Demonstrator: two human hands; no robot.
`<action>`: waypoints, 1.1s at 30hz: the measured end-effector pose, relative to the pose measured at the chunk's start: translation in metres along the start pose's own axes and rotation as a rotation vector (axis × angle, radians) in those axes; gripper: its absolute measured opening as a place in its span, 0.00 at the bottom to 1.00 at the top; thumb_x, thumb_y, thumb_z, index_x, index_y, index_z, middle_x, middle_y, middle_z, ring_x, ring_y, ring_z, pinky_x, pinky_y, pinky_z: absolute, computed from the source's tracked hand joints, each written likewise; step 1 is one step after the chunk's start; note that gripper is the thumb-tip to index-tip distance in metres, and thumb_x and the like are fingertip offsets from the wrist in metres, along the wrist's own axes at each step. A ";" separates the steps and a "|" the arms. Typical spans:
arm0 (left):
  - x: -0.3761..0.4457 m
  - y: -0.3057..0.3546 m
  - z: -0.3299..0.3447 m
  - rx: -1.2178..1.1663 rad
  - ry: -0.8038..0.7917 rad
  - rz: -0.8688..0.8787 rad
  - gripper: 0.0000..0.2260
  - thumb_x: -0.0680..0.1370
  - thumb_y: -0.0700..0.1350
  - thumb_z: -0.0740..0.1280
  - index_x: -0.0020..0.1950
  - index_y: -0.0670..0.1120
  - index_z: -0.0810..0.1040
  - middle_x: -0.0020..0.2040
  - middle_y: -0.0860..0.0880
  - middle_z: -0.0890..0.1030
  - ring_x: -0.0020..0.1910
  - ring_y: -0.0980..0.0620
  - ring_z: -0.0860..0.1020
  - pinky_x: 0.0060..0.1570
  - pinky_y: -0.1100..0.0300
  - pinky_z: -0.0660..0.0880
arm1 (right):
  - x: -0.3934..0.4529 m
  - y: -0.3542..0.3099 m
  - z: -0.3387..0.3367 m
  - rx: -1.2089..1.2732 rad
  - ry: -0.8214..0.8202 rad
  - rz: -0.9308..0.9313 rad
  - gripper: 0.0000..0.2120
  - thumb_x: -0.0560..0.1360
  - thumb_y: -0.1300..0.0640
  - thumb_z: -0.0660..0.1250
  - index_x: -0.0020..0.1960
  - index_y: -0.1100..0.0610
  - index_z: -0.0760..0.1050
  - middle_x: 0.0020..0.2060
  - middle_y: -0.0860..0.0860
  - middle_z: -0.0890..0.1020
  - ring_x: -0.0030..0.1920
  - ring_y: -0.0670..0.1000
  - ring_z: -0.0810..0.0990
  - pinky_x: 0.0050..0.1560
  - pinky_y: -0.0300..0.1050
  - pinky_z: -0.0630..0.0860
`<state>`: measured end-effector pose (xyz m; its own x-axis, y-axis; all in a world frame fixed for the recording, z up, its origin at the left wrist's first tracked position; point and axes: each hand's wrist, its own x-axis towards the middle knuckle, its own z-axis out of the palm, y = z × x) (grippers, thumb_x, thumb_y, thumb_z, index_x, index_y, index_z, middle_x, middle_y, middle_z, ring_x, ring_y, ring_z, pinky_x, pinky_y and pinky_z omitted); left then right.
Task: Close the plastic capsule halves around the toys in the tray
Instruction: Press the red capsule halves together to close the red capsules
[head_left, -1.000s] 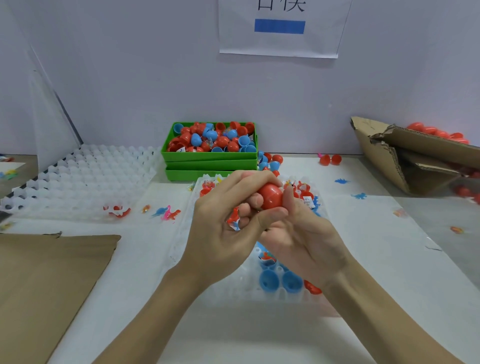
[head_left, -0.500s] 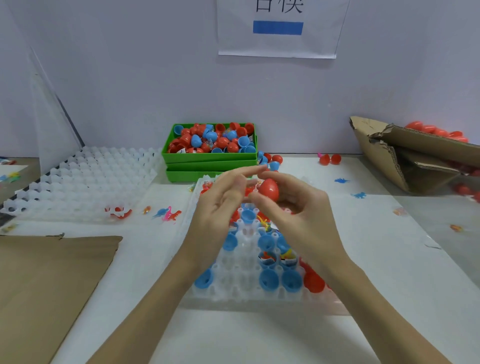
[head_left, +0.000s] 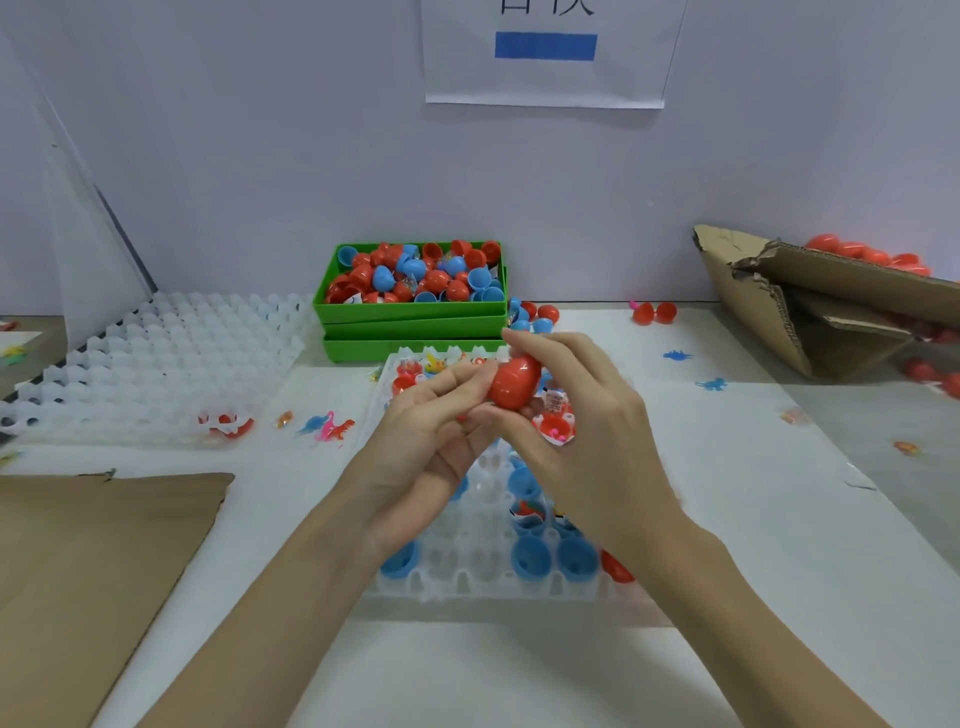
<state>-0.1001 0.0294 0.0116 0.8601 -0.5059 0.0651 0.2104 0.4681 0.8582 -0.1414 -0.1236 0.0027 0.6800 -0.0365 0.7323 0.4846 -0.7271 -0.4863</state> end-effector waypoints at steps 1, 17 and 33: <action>0.000 0.000 0.000 -0.030 -0.014 -0.011 0.12 0.79 0.45 0.69 0.56 0.41 0.87 0.55 0.39 0.86 0.52 0.46 0.86 0.52 0.61 0.82 | 0.000 -0.002 0.002 0.078 -0.014 0.016 0.27 0.75 0.48 0.74 0.71 0.56 0.75 0.61 0.47 0.80 0.61 0.44 0.78 0.64 0.36 0.74; 0.004 -0.010 0.001 -0.120 0.016 -0.044 0.21 0.77 0.47 0.69 0.65 0.36 0.79 0.58 0.38 0.85 0.55 0.49 0.86 0.57 0.58 0.82 | -0.001 -0.006 -0.001 0.172 -0.062 0.078 0.16 0.77 0.53 0.73 0.63 0.55 0.78 0.49 0.47 0.84 0.46 0.50 0.83 0.52 0.46 0.80; 0.003 -0.009 -0.003 -0.100 -0.127 -0.095 0.19 0.86 0.50 0.59 0.62 0.40 0.85 0.61 0.36 0.84 0.62 0.42 0.84 0.59 0.54 0.81 | 0.001 -0.003 -0.001 0.093 -0.036 0.001 0.24 0.76 0.51 0.75 0.69 0.57 0.76 0.58 0.48 0.84 0.51 0.45 0.84 0.58 0.39 0.80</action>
<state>-0.0980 0.0263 0.0024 0.7699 -0.6358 0.0550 0.3386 0.4800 0.8093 -0.1432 -0.1222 0.0053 0.6994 -0.0115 0.7146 0.5315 -0.6602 -0.5307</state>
